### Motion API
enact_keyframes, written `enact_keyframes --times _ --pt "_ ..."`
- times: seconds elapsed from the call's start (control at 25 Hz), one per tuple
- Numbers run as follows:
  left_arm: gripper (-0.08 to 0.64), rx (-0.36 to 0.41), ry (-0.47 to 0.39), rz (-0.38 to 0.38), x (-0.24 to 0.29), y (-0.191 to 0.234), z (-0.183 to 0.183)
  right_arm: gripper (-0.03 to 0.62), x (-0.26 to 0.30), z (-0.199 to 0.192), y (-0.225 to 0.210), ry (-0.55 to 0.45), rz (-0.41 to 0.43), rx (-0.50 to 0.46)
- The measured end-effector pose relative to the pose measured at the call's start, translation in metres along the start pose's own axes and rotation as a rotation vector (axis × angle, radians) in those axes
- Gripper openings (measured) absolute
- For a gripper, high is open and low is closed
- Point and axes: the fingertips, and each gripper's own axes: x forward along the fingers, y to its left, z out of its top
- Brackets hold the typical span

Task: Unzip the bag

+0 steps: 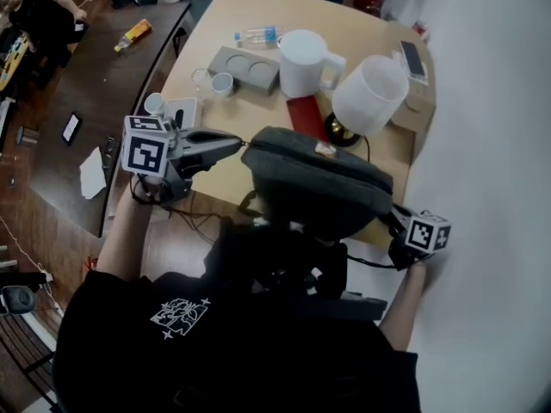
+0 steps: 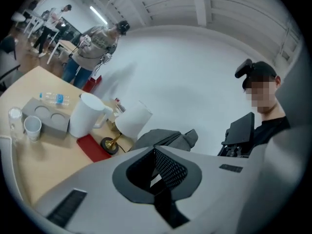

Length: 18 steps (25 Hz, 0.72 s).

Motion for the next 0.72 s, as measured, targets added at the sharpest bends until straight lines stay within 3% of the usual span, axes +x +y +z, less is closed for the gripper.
enact_keyframes --times 0.2,0.32,0.56,0.72 --pt "0.005 -0.215 -0.097 -0.059 -0.005 0.050 -0.026 0.017 0.001 0.000 -0.001 -0.002 0.003 0.011" --pt "0.005 -0.304 -0.096 -0.055 0.003 0.080 -0.060 0.017 0.001 -0.002 -0.001 0.003 0.001 0.006" --pt "0.005 -0.321 -0.018 0.027 0.028 0.119 -0.109 0.017 0.006 -0.006 -0.002 -0.009 0.001 0.012" --pt "0.003 -0.230 -0.022 0.051 0.031 0.121 -0.113 0.017 0.018 -0.012 -0.007 -0.002 -0.014 -0.047"
